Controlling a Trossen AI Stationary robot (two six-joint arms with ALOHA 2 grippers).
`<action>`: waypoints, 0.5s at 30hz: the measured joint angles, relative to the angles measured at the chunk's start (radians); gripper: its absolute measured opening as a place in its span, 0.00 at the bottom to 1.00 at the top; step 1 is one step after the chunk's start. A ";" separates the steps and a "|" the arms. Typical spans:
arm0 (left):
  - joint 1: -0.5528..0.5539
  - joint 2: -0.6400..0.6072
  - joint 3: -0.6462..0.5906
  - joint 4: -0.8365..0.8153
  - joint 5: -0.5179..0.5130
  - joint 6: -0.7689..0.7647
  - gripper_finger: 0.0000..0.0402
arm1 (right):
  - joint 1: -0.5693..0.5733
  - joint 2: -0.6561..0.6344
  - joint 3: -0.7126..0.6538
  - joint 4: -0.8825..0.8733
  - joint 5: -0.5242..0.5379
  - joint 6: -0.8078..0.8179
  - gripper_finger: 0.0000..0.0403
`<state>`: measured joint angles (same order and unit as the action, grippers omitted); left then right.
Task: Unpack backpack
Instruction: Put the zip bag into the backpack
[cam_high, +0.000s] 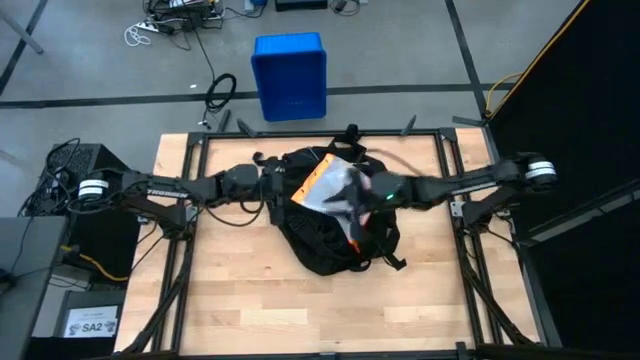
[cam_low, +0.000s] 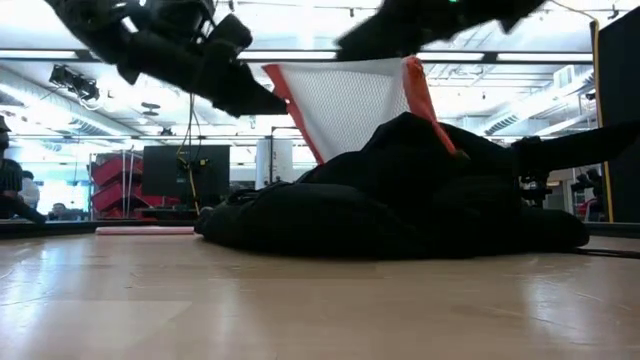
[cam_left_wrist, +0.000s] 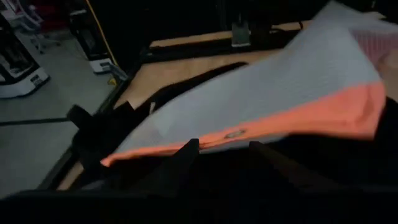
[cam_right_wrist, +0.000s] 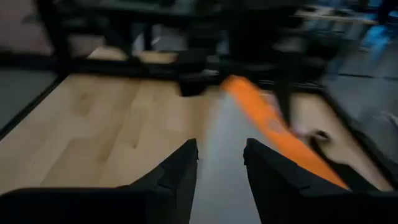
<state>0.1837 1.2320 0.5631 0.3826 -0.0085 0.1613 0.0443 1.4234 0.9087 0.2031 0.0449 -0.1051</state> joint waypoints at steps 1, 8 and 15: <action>0.000 0.007 -0.001 0.009 0.000 -0.010 0.28 | 0.014 0.050 0.049 -0.022 -0.003 -0.018 0.28; 0.000 0.061 0.024 0.064 0.002 -0.017 0.28 | 0.051 0.355 0.403 -0.343 0.217 -0.110 0.30; -0.004 0.073 0.033 0.022 0.068 -0.015 0.28 | -0.049 0.410 0.507 -0.781 0.581 0.000 0.31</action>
<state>0.1795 1.3048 0.5957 0.4051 0.0596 0.1466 -0.0047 1.8333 1.4155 -0.5780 0.6259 -0.1053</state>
